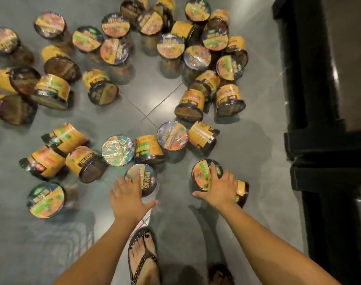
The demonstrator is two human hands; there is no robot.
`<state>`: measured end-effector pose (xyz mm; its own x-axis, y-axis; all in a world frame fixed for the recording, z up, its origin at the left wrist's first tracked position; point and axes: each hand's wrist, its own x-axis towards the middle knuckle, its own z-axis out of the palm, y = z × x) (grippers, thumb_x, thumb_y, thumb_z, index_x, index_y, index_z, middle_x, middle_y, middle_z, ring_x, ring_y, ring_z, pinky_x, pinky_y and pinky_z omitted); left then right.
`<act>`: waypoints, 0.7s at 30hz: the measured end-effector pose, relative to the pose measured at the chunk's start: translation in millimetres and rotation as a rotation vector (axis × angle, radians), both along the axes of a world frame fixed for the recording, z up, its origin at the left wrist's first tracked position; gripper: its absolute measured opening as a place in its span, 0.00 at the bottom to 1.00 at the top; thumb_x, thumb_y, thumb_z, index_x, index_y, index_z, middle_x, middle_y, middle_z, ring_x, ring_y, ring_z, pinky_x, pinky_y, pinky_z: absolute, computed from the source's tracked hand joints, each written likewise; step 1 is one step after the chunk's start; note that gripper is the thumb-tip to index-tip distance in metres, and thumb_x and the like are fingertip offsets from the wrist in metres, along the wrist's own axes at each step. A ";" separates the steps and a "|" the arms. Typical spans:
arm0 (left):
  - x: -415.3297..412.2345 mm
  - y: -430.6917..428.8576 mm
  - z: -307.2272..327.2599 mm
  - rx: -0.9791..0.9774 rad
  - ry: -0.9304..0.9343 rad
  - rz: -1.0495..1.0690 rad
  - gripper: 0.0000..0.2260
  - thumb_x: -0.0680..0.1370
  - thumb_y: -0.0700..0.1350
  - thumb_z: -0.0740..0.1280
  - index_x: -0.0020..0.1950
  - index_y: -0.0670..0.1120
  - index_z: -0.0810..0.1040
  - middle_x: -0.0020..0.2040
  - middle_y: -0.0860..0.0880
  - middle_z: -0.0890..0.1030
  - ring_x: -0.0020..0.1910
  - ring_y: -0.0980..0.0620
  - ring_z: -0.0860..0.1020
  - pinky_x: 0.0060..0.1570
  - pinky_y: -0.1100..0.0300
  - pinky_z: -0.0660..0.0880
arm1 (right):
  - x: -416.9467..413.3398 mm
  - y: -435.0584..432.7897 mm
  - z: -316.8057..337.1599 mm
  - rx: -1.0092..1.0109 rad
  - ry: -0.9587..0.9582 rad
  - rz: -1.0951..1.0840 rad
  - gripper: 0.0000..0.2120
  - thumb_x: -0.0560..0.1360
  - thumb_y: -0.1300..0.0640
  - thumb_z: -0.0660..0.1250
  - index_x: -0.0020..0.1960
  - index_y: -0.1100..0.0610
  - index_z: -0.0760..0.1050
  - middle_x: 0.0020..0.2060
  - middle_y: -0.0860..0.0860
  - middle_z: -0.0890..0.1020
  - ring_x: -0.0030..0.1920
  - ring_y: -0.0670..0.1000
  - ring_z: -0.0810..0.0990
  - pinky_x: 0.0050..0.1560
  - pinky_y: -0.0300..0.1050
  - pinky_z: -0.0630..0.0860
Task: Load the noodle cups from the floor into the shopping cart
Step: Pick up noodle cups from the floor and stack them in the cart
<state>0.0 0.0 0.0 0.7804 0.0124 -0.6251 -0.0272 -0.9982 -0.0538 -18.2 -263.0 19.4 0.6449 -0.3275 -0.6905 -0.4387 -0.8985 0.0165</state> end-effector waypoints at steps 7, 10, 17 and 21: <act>-1.9 -7.6 -67.8 -0.131 -0.182 0.152 0.50 0.63 0.73 0.68 0.79 0.56 0.51 0.71 0.32 0.57 0.65 0.30 0.65 0.62 0.39 0.68 | -0.3 -3.8 -65.5 -0.023 -0.096 -0.042 0.55 0.64 0.26 0.66 0.77 0.43 0.37 0.70 0.63 0.59 0.69 0.61 0.61 0.67 0.53 0.62; 3.0 -6.2 -72.9 -0.147 -0.237 0.170 0.48 0.63 0.73 0.68 0.77 0.57 0.54 0.68 0.34 0.60 0.63 0.32 0.67 0.59 0.40 0.69 | -1.8 -8.6 -68.0 -0.018 -0.158 -0.023 0.53 0.66 0.27 0.66 0.77 0.42 0.39 0.67 0.60 0.61 0.66 0.59 0.62 0.65 0.51 0.64; 6.6 -11.6 -33.1 -0.228 -0.231 0.257 0.46 0.61 0.66 0.74 0.76 0.57 0.60 0.63 0.36 0.65 0.57 0.34 0.70 0.56 0.44 0.72 | 0.0 -6.3 -32.3 0.039 -0.197 0.061 0.47 0.67 0.32 0.69 0.77 0.39 0.48 0.68 0.59 0.60 0.66 0.59 0.61 0.64 0.50 0.64; -13.8 -7.8 35.3 -0.234 -0.196 0.302 0.48 0.61 0.65 0.74 0.77 0.56 0.57 0.66 0.35 0.64 0.61 0.34 0.68 0.58 0.44 0.71 | -5.5 2.6 32.6 0.063 -0.189 0.101 0.46 0.67 0.33 0.70 0.77 0.40 0.50 0.67 0.58 0.61 0.66 0.58 0.62 0.63 0.50 0.65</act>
